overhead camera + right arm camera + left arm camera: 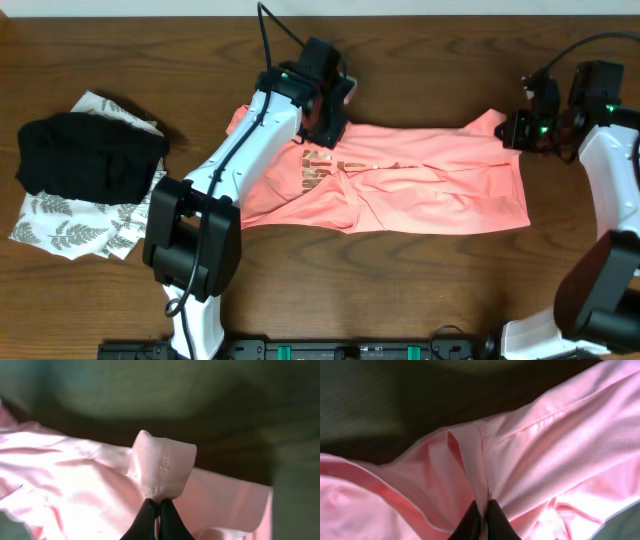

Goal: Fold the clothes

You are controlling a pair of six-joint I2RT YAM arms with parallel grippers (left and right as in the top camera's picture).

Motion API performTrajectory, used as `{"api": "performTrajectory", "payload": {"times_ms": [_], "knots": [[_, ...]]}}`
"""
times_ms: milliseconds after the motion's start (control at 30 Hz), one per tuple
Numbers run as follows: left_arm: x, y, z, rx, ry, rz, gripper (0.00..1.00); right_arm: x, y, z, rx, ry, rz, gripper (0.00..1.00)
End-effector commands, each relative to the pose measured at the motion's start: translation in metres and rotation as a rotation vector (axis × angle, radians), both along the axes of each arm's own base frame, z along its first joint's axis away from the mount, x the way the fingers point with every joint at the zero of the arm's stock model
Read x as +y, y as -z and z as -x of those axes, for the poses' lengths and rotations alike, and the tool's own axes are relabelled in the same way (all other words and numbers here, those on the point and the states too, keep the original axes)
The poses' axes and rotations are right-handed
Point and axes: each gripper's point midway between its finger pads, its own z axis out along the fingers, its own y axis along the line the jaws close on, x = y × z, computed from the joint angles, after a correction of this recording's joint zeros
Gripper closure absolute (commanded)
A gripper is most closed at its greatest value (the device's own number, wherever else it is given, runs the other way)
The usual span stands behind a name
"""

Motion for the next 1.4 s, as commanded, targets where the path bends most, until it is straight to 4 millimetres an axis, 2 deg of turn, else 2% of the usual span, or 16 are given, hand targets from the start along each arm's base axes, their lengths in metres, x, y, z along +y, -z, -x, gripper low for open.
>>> {"api": "performTrajectory", "payload": {"times_ms": [0, 133, 267, 400, 633, 667, 800, 833, 867, 900, 1000, 1100, 1233, 1267, 1300, 1367], "knots": [[0.001, 0.0, 0.011, 0.036, -0.007, -0.024, 0.94, 0.016, -0.007, 0.013, 0.022, -0.042, -0.022, 0.99], [0.003, 0.004, 0.032, 0.121, -0.027, -0.049, 0.92, 0.016, 0.004, 0.038, 0.149, -0.031, 0.011, 0.99], [0.004, 0.006, 0.05, 0.187, -0.05, -0.078, 0.85, -0.007, 0.015, 0.055, 0.26, 0.08, 0.126, 0.99], [0.007, 0.007, 0.065, 0.236, -0.037, -0.108, 0.83, -0.028, 0.021, 0.068, 0.341, 0.182, 0.224, 0.99], [0.01, 0.007, 0.073, 0.269, -0.039, -0.126, 0.83, -0.038, 0.023, 0.083, 0.402, 0.207, 0.289, 0.97], [0.01, 0.007, 0.073, 0.271, -0.048, -0.126, 0.83, -0.043, 0.023, 0.085, 0.413, 0.224, 0.319, 0.93], [0.01, 0.007, 0.073, 0.278, -0.085, -0.124, 0.74, -0.065, 0.022, 0.093, 0.447, 0.337, 0.426, 0.53], [0.01, 0.007, 0.073, 0.277, -0.085, -0.123, 0.71, -0.069, 0.021, 0.094, 0.451, 0.362, 0.441, 0.37], [0.009, 0.007, 0.073, 0.276, -0.085, -0.122, 0.68, -0.073, 0.021, 0.095, 0.453, 0.385, 0.451, 0.3], [0.009, 0.007, 0.072, 0.273, -0.085, -0.121, 0.65, -0.074, 0.021, 0.095, 0.454, 0.396, 0.45, 0.27], [0.007, 0.007, 0.068, 0.258, -0.086, -0.111, 0.64, -0.077, 0.021, 0.095, 0.456, 0.444, 0.429, 0.2], [0.005, 0.007, 0.064, 0.244, -0.091, -0.101, 0.59, -0.07, 0.026, 0.093, 0.463, 0.436, 0.355, 0.12], [0.0, 0.006, 0.063, 0.245, -0.087, -0.076, 0.55, -0.07, 0.042, 0.085, 0.468, 0.404, 0.245, 0.05], [-0.001, 0.006, 0.063, 0.245, -0.086, -0.072, 0.52, -0.073, 0.047, 0.083, 0.471, 0.399, 0.221, 0.04], [-0.001, 0.006, 0.063, 0.245, -0.086, -0.072, 0.44, -0.076, 0.054, 0.081, 0.475, 0.393, 0.2, 0.03], [-0.001, 0.006, 0.064, 0.246, -0.086, -0.072, 0.41, -0.077, 0.067, 0.077, 0.48, 0.362, 0.143, 0.04]]}}
